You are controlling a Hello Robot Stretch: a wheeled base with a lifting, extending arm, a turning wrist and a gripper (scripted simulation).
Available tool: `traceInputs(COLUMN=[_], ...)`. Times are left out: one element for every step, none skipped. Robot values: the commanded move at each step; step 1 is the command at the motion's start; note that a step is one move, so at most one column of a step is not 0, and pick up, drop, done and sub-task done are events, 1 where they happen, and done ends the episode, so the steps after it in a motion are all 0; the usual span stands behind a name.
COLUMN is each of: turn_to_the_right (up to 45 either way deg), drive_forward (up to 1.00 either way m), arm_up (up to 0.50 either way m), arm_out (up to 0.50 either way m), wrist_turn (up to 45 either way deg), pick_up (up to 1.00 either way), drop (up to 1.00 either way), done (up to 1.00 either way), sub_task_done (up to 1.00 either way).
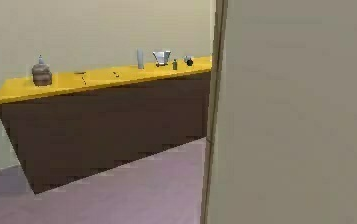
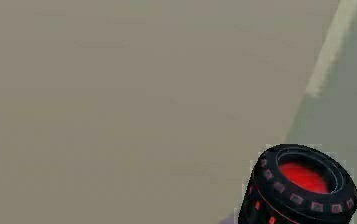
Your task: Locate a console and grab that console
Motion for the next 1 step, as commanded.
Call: traceInputs(turn_to_the_right=[-21.0], drive_forward=[0.00], arm_up=[0.00], arm_out=[0.00], wrist_turn=[0.0], pick_up=[0.00], drop=[0.00], done=[0.00], sub_task_done=[0.00])
